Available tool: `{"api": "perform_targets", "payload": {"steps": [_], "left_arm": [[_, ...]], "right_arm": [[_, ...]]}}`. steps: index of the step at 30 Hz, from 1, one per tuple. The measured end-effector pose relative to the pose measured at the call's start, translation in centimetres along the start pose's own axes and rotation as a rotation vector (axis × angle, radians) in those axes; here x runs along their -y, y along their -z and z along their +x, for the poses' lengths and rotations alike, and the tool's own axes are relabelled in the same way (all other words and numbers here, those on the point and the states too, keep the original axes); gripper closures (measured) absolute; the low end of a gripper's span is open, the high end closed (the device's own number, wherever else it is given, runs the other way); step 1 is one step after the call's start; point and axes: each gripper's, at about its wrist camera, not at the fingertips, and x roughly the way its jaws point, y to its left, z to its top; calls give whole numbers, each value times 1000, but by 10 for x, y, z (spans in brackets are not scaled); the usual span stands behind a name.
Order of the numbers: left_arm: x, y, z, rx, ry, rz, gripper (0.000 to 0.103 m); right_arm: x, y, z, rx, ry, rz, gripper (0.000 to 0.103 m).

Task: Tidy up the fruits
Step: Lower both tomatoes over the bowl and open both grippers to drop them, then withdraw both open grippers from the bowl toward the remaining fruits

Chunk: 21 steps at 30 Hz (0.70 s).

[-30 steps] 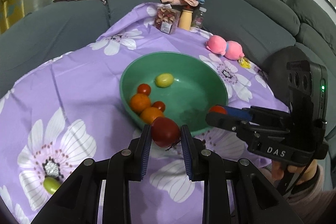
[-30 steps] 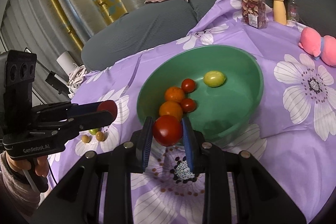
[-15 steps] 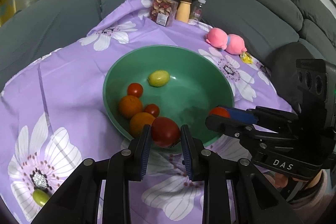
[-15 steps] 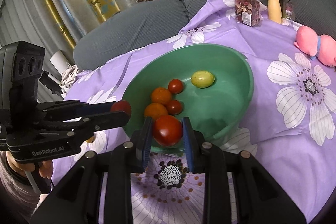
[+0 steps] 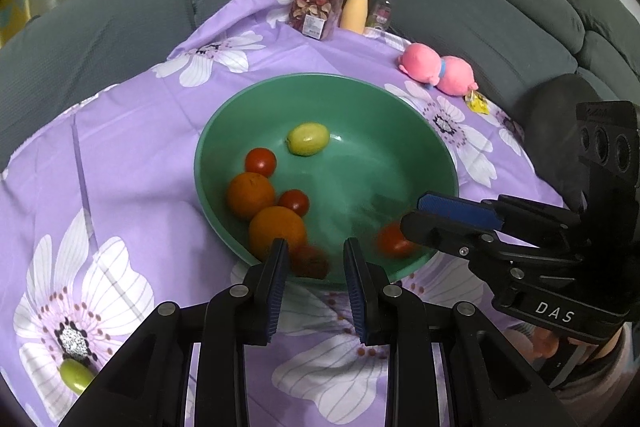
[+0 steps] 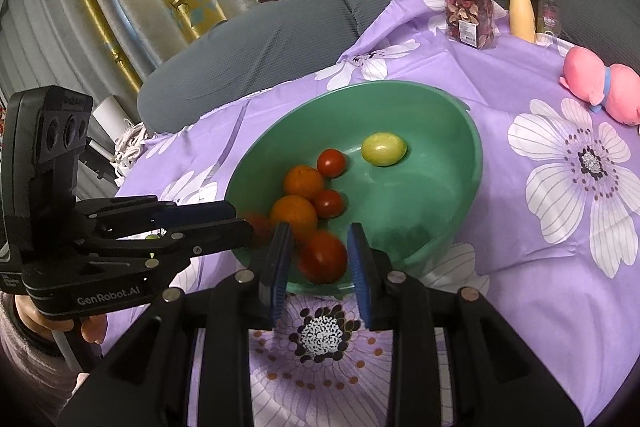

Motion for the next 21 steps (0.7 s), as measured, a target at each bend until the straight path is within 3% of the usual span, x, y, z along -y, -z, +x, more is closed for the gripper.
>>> {"api": "perform_targets", "payload": {"steps": [13,17,21], "left_arm": [[-6,9,-10,-3,-24,-20,75],[-9,18,-19,4,-46,-40,49],[-11,28,-29,17,-82,-48,34]], "right_arm": [[-4,4,-4,2,-9,8,69],[-9,7,-9,6,-11,6,65],[-14,11,-13,3,-14,3,55]]}}
